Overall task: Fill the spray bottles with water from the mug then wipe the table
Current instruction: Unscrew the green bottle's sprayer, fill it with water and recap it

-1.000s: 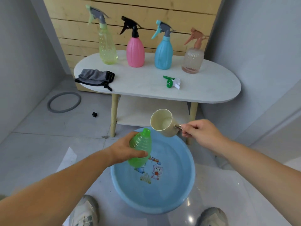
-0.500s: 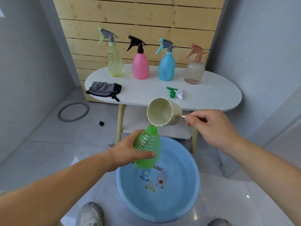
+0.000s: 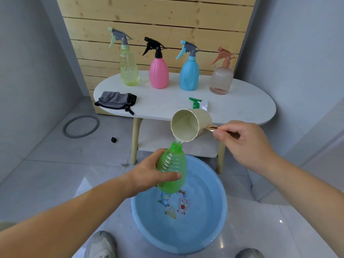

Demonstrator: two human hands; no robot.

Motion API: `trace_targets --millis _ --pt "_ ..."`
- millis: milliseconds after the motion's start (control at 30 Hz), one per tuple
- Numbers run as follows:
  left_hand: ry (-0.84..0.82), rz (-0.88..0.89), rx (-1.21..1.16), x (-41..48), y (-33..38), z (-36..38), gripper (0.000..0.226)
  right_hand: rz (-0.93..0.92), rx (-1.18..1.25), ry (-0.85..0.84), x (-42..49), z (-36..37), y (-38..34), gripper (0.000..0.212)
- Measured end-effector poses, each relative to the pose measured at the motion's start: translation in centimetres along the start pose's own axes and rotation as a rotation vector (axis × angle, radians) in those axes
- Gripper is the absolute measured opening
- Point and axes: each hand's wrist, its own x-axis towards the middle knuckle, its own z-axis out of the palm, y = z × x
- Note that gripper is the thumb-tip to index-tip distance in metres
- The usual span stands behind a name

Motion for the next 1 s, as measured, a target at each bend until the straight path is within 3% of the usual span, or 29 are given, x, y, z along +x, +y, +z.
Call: trace_targets --millis 600,1000 --pt "0.015 -0.01 -0.036 0.3 0.0 0.2 0.056 -0.151 -0.085 0.062 0.3 0.0 0.9 0.01" --pt "0.006 -0.019 -0.035 0.4 -0.2 0.3 0.056 -0.292 -0.176 0.095 0.5 0.1 1.4 0.029"
